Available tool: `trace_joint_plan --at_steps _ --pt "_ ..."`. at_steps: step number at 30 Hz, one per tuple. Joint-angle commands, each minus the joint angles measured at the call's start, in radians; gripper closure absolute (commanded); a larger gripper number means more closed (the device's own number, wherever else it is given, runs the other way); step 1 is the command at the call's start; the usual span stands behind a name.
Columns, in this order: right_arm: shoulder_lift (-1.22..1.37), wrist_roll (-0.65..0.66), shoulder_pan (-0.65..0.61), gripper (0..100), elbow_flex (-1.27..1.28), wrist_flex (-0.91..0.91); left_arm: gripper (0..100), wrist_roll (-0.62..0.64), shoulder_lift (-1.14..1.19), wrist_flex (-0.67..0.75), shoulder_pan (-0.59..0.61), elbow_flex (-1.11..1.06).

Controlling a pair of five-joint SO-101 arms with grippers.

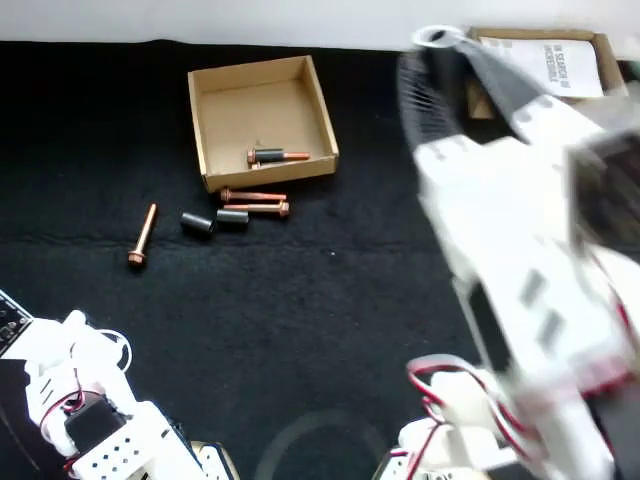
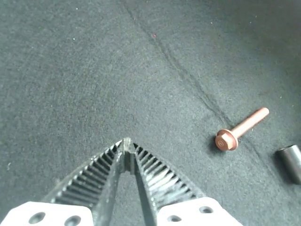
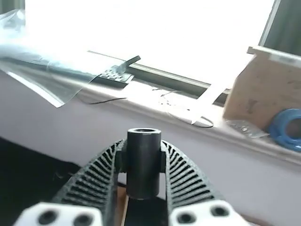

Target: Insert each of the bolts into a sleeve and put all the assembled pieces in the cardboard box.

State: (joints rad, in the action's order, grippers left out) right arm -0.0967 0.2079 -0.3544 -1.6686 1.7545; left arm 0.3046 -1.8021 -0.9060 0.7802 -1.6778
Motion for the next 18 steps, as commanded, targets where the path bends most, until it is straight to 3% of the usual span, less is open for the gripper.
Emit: trace_joint_plan --at_steps 1,8,14,18 --pt "-0.142 0.006 0.130 99.1 0.015 0.012 98 -0.031 -0.002 -0.023 -0.016 -0.016" --pt "-0.446 -0.009 0.183 99.1 0.378 0.012 98 -0.120 -0.002 -0.101 -0.073 -0.016" --pt "-0.687 -0.203 0.186 99.1 0.733 0.007 98 -0.124 -0.002 -0.129 -0.076 -0.016" --pt "-0.819 -0.249 0.186 99.1 0.970 0.005 98 -0.227 -0.004 -0.153 -0.104 -0.016"
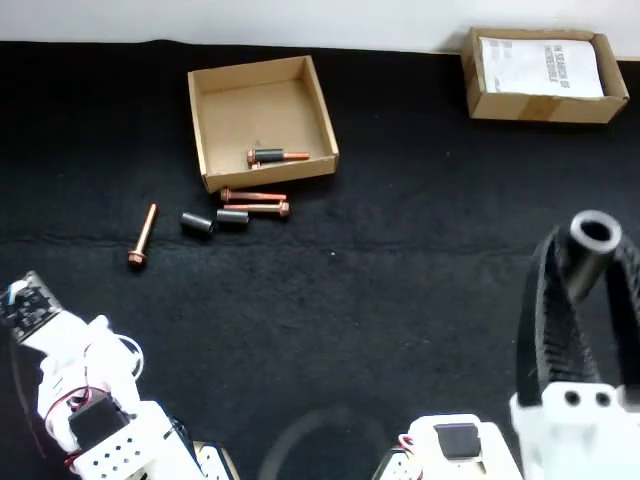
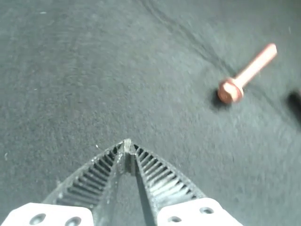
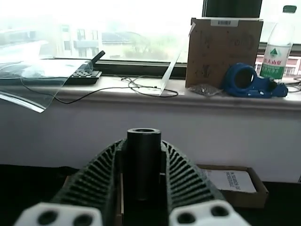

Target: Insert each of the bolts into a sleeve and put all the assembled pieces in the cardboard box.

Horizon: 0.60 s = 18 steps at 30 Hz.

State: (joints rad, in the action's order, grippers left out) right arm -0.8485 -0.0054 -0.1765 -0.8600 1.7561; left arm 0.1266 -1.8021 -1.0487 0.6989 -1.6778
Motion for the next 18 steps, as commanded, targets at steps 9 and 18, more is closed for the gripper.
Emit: trace_joint_plan --at_steps 9,18 --pt "-0.341 -0.121 0.010 99.1 0.794 -0.209 98 -0.143 -0.002 -0.026 -0.104 -0.007" --pt "-0.834 -0.121 0.150 99.1 1.616 -0.757 86 -0.143 -0.001 -0.218 -0.189 0.196"
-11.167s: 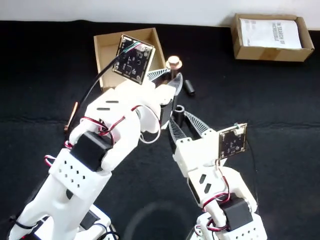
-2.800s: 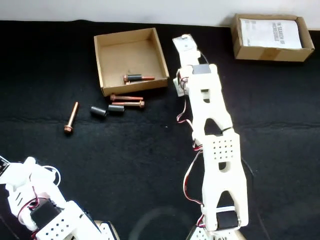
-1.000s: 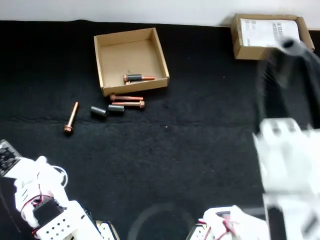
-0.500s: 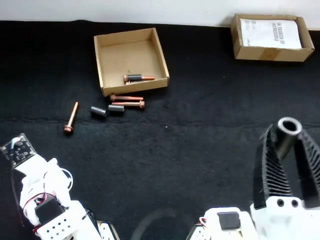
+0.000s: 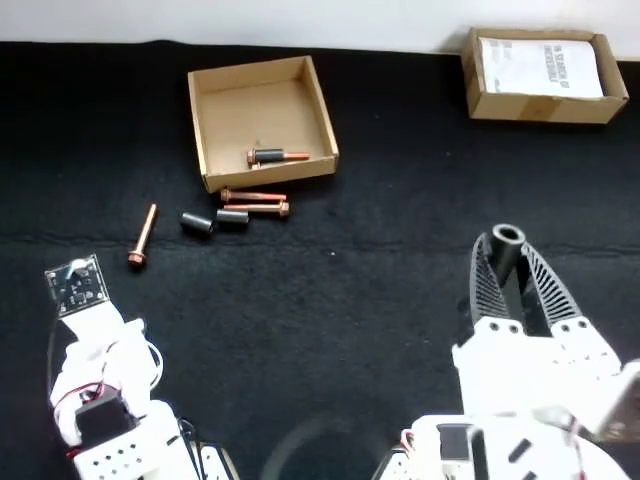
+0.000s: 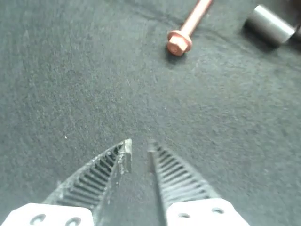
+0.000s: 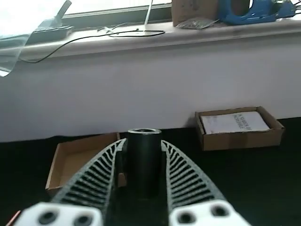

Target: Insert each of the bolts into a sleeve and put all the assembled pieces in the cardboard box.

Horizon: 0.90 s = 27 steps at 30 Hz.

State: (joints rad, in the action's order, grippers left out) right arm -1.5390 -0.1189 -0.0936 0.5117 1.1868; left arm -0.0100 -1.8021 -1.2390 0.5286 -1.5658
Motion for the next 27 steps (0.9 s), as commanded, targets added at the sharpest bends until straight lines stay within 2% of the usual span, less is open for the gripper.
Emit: trace_joint_plan --at_steps 1,5,9,14,21,27 --pt "-0.199 -0.006 0.090 99.1 0.312 -0.236 86 -0.008 -0.001 -0.046 -0.030 0.104" --pt "-0.302 -0.006 0.179 99.1 0.478 -0.300 86 -0.008 0.001 -0.118 -0.101 0.176" --pt "-0.291 -0.006 0.289 99.1 0.521 -0.320 85 -0.008 0.001 -0.121 -0.157 0.194" --pt "-0.294 -0.006 0.424 99.1 0.673 -0.456 85 -0.008 0.042 -0.121 -0.183 0.214" --pt "-0.294 -0.006 0.547 99.1 0.906 -0.765 85 -0.003 0.437 -0.123 -0.186 0.397" --pt "-0.294 -0.006 0.555 99.1 0.997 -0.866 85 -0.002 0.825 -0.144 -0.186 0.622"
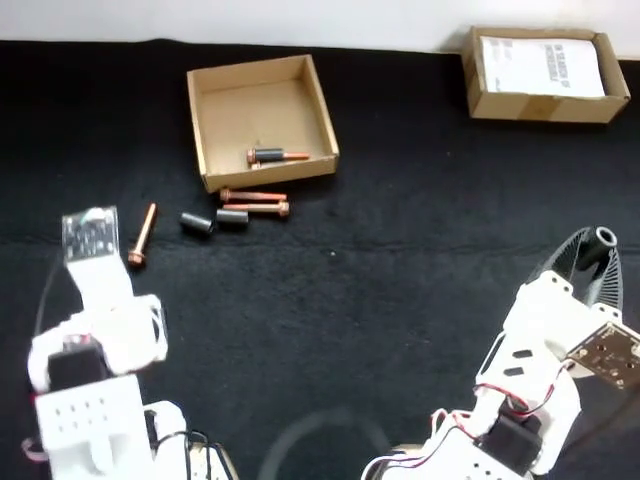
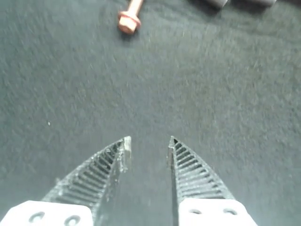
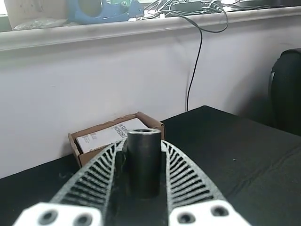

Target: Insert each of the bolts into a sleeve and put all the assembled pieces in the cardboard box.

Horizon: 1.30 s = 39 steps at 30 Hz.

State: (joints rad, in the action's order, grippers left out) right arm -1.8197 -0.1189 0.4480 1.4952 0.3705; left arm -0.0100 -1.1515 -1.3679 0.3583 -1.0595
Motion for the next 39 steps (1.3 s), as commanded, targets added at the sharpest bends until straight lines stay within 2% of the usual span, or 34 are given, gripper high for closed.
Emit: trace_joint_plan --at_steps 1,8,11,15,21,25,30,36,39 --pt "-0.015 -0.006 0.013 99.1 0.024 -0.059 85 -0.002 0.228 -0.035 -0.018 0.147" --pt "-0.015 -0.005 0.016 99.1 0.125 -0.177 85 -0.003 0.522 -0.212 -0.177 0.325" --pt "-0.015 0.072 0.016 99.1 0.200 -0.285 86 -0.003 0.605 -0.252 -0.265 0.390" --pt "-0.015 0.161 0.016 99.1 0.305 -0.456 86 -0.005 0.682 -0.273 -0.363 0.483" --pt "-0.012 0.163 0.045 99.1 0.315 -0.460 85 -0.014 0.820 -0.242 -0.403 0.684" --pt "-0.013 0.163 0.053 99.1 0.315 -0.426 85 -0.181 1.006 -0.193 -0.392 0.842" --pt "-0.013 0.163 0.102 99.1 0.314 -0.423 85 -0.394 1.300 -0.203 -0.387 1.119" --pt "-0.013 0.161 0.148 99.1 0.314 -0.421 85 -0.710 1.638 -0.359 -0.409 1.544" --pt "-0.013 0.161 0.159 99.1 0.314 -0.421 85 -0.810 1.770 -0.393 -0.415 1.716"
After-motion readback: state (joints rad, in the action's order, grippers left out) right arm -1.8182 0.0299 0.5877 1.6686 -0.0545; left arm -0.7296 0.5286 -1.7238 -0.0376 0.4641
